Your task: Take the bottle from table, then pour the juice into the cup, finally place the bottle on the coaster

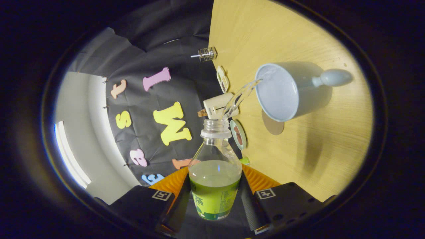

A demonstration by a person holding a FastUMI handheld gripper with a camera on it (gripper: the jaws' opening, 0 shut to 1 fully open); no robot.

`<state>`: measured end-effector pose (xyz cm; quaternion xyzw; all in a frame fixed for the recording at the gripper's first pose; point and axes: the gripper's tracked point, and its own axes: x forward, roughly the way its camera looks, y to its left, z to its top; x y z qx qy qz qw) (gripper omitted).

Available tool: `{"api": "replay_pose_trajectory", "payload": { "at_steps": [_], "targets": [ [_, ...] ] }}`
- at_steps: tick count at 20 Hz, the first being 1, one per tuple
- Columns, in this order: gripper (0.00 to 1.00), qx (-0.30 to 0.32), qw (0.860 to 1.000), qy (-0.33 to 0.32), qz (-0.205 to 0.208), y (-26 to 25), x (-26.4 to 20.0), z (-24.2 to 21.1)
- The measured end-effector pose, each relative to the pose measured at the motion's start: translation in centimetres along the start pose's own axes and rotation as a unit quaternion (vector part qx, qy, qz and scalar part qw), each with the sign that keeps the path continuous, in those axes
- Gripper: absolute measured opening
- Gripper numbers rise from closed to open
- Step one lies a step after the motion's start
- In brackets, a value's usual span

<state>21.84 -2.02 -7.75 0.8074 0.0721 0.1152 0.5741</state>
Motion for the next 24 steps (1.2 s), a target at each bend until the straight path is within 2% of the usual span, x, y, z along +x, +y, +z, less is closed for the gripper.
{"api": "replay_pose_trajectory", "payload": {
  "at_steps": [24],
  "targets": [
    [0.77,0.092,0.995,-0.025,-0.004,-0.3,-0.3,1.0]
  ]
}}
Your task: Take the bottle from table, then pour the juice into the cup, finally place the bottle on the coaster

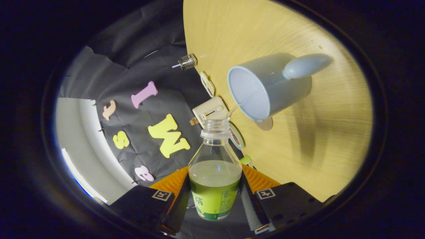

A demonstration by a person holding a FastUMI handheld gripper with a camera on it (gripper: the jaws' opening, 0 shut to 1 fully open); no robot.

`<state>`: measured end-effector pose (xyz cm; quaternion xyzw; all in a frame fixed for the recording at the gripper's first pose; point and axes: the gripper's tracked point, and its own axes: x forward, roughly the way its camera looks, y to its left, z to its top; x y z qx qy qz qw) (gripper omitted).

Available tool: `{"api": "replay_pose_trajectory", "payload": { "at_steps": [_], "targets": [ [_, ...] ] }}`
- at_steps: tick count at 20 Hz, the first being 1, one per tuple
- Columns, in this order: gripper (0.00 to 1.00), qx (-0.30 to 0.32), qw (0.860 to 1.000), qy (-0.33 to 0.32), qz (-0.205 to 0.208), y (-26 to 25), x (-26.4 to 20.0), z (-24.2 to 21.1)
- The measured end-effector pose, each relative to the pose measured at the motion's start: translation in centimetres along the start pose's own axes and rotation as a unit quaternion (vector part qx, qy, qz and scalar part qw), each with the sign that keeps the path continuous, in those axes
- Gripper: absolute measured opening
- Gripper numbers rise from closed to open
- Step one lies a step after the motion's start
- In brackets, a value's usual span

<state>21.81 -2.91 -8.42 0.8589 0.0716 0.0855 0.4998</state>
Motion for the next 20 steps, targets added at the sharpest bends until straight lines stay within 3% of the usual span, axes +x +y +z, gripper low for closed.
{"api": "replay_pose_trajectory", "payload": {
  "at_steps": [12,16,20],
  "targets": [
    [0.77,0.021,0.999,0.021,0.012,2.2,0.3,-2.1],
    [0.77,0.076,0.996,0.019,0.039,3.7,0.0,-2.4],
    [0.77,0.086,0.996,0.019,0.035,4.0,0.4,-2.6]
  ]
}}
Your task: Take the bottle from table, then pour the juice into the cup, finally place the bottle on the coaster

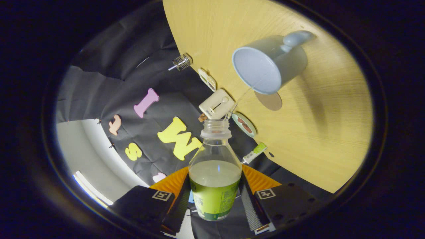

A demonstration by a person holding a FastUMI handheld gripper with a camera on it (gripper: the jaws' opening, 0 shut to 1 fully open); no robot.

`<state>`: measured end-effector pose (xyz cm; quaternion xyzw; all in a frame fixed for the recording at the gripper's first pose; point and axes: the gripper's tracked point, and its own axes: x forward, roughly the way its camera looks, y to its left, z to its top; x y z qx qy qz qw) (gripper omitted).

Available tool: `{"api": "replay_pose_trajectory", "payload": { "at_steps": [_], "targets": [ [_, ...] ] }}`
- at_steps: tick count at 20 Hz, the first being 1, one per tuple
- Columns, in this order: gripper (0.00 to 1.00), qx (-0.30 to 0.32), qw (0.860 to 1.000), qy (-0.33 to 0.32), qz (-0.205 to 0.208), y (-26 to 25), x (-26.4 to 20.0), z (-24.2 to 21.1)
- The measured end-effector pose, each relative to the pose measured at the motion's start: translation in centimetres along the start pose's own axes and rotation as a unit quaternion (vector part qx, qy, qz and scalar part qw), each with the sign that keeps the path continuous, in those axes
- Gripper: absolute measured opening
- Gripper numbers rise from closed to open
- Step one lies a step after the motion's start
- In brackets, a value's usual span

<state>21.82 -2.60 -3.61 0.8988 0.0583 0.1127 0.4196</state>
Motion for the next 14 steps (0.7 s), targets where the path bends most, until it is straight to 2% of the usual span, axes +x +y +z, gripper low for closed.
{"api": "replay_pose_trajectory", "payload": {
  "at_steps": [6,14],
  "targets": [
    [0.77,0.035,0.999,0.015,0.011,2.2,0.1,-1.0],
    [0.77,0.015,0.999,0.008,0.042,7.1,-1.2,-1.2]
  ]
}}
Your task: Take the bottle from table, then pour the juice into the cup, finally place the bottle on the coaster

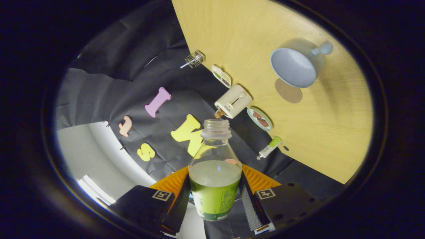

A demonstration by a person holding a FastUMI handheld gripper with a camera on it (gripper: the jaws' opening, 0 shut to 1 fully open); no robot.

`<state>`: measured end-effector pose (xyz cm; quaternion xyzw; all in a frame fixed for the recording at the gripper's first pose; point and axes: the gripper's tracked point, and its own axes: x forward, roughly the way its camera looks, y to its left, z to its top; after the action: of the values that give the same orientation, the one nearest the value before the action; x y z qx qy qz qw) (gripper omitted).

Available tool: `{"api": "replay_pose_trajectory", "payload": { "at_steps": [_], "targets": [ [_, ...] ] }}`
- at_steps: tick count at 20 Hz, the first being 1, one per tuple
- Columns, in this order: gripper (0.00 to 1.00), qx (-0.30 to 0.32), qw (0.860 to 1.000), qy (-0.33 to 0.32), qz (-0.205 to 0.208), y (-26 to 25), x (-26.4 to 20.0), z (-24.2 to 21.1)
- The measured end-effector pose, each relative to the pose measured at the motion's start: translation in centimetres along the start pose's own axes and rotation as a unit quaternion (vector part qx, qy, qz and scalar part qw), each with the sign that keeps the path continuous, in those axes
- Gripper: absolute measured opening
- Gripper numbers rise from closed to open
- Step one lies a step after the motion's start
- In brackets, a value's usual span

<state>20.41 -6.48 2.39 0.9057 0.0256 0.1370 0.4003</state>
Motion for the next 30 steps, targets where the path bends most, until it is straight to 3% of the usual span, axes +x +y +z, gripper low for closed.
{"api": "replay_pose_trajectory", "payload": {
  "at_steps": [5,8,12,14,17,20,22,25,30],
  "targets": [
    [0.77,-0.038,0.999,-0.01,-0.005,-1.5,0.4,1.4],
    [0.77,-0.109,0.994,-0.003,-0.013,-3.5,1.8,1.6],
    [0.77,-0.255,0.964,0.033,-0.071,-6.9,3.4,0.5],
    [0.77,-0.326,0.939,0.052,-0.094,-8.0,3.9,0.1],
    [0.77,-0.457,0.874,0.056,-0.155,-9.9,4.3,1.1],
    [0.78,-0.568,0.798,0.061,-0.193,-10.0,4.0,2.3],
    [0.78,-0.637,0.74,0.062,-0.207,-9.8,4.2,3.3],
    [0.79,-0.727,0.649,0.055,-0.217,-9.4,4.9,4.6],
    [0.79,-0.822,0.533,0.031,-0.195,-9.1,7.0,7.0]
  ]
}}
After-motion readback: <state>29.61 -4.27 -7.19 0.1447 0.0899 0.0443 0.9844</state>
